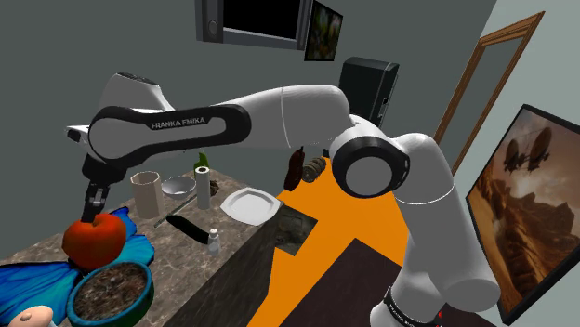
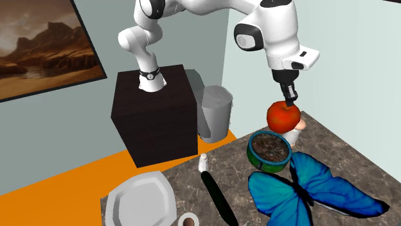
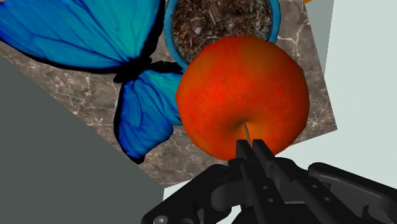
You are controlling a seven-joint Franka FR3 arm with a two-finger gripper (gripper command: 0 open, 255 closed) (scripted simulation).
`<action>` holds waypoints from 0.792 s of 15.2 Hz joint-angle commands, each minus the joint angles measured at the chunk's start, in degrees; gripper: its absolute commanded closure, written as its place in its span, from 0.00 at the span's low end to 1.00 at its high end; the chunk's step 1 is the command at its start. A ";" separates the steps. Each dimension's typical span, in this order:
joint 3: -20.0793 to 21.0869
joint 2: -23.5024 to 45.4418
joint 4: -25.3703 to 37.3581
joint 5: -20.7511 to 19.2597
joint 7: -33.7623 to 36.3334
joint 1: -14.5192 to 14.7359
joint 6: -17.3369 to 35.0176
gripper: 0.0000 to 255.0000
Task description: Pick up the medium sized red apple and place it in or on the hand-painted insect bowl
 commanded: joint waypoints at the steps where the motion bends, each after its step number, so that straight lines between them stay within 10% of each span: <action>1: 0.08 0.28 -1.02 0.18 -0.37 -0.01 1.32 1.00; 12: 0.67 2.68 -5.47 1.26 -2.45 -0.17 8.01 1.00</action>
